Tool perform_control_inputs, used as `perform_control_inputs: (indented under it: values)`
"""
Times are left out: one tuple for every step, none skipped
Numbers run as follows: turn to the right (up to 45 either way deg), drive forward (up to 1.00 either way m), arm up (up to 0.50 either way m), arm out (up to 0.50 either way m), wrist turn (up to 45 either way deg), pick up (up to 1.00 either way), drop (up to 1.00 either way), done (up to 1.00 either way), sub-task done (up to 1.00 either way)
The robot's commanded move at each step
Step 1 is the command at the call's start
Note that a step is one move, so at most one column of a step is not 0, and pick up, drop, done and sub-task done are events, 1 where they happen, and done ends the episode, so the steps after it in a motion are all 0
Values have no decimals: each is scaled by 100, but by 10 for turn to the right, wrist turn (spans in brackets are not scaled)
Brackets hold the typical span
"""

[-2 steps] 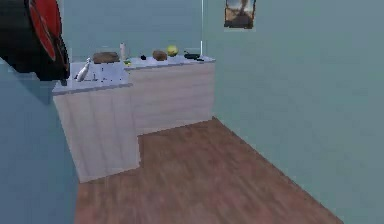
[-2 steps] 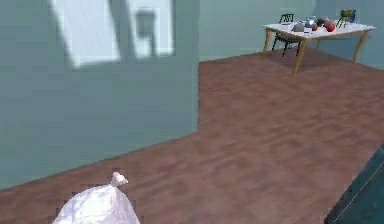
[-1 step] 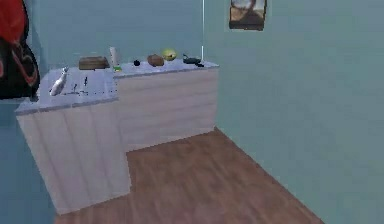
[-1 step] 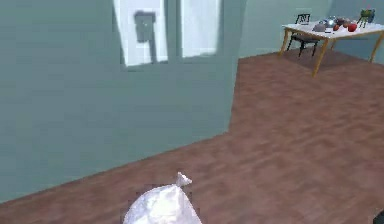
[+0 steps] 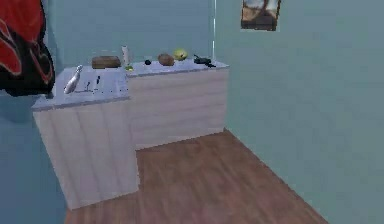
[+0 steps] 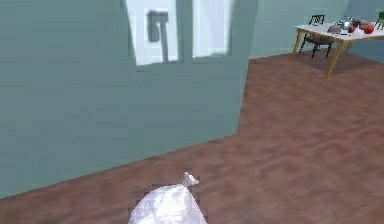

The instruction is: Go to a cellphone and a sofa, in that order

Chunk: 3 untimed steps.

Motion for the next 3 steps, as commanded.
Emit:
perform_control_inputs:
  values:
    - [-450, 0, 0, 0, 0, 0, 0, 0, 0]
    - [-450, 0, 0, 0, 0, 0, 0, 0, 0]
    - [-210, 0, 0, 0, 0, 0, 0, 0, 0]
